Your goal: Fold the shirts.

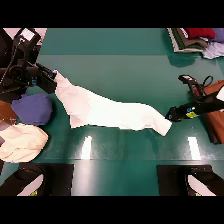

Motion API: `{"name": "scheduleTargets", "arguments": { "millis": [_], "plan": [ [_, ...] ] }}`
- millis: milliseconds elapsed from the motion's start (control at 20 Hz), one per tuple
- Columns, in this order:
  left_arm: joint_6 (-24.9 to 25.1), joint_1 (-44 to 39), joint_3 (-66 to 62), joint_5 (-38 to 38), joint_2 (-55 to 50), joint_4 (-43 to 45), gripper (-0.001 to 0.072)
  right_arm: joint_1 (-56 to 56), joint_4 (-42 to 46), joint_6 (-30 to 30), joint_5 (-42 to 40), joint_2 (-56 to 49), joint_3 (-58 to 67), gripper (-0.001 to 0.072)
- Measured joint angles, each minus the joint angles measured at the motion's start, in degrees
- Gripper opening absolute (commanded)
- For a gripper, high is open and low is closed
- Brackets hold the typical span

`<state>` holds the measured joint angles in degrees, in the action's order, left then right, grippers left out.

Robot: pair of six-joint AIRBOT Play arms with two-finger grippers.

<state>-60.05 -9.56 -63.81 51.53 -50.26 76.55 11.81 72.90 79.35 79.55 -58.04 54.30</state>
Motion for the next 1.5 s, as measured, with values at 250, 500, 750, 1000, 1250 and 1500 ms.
{"name": "scheduleTargets", "arguments": {
  "millis": [250,500,750,1000,1250,1500],
  "plan": [
    [0.00,0.00,0.00,0.04,0.00,-0.02,0.0023,-8.17,-3.50,-4.59,-0.37,-8.61,0.17,0.0484],
    [0.00,0.00,0.00,0.13,0.00,-0.04,0.0023,-12.00,-10.82,-8.48,2.40,-15.08,0.20,0.0483],
    [-0.02,0.00,0.00,0.76,0.00,-0.09,0.0023,-12.70,-12.61,-10.62,4.44,-18.18,0.17,0.0479],
    [-0.02,0.00,0.00,1.66,0.00,-0.24,0.0023,-10.34,-13.31,-10.58,-2.45,-19.67,-0.79,0.0479],
    [-0.92,0.00,0.00,2.03,0.00,-0.28,0.0023,-3.96,-13.33,-10.54,-5.07,-23.61,-1.09,0.0073],
    [-1.46,0.00,-0.44,1.95,0.13,-0.26,0.0022,-2.56,-12.85,-11.21,-7.50,-21.79,-0.83,0.0013]
  ]
}}
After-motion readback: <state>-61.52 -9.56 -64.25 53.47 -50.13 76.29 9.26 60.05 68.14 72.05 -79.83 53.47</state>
